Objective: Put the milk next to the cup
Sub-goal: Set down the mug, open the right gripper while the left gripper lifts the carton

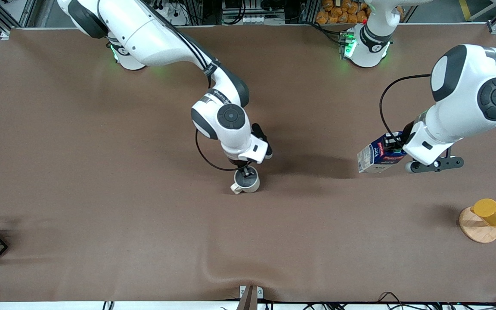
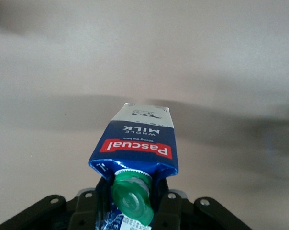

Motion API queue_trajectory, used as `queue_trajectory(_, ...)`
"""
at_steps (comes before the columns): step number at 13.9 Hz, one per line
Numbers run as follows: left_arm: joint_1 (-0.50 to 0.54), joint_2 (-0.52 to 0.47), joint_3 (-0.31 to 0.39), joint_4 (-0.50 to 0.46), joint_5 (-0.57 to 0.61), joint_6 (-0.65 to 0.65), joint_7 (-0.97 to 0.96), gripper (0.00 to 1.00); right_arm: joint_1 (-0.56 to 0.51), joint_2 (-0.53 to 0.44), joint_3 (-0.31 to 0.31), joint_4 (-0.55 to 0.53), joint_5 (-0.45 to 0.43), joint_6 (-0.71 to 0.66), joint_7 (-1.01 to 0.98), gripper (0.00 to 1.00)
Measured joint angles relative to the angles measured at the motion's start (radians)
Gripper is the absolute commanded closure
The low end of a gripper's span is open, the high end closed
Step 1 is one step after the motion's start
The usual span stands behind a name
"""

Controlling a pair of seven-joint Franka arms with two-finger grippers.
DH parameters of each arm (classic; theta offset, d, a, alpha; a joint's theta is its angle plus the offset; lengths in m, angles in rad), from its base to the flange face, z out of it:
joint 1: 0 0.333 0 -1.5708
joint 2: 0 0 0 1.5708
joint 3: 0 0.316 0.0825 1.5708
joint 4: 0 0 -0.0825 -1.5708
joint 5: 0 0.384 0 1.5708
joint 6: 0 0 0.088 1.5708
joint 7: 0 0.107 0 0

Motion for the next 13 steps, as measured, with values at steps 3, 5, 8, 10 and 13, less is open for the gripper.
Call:
queue_trajectory(3,-0.001,0.0,-0.035,0.002,0.0,-0.019,-0.004,0.63,0.004,0.0,0.002,0.0,0.0,-0.006,0.0,0.09)
queue_trajectory(5,-0.001,0.0,-0.064,0.007,-0.003,-0.036,-0.062,0.64,0.008,-0.001,0.004,0.001,0.0,-0.005,0.0,0.0)
queue_trajectory(8,-0.004,0.0,-0.132,0.009,-0.009,-0.043,-0.183,0.64,0.02,-0.015,0.011,0.013,0.0,-0.003,0.0,0.0)
queue_trajectory(10,-0.009,0.001,-0.175,0.013,-0.035,-0.044,-0.249,0.64,0.019,-0.045,0.009,0.018,0.0,-0.016,0.0,0.0)
queue_trajectory(13,-0.041,0.011,-0.225,0.029,-0.071,-0.043,-0.401,0.64,0.002,-0.113,0.004,0.029,0.001,-0.082,0.002,0.0)
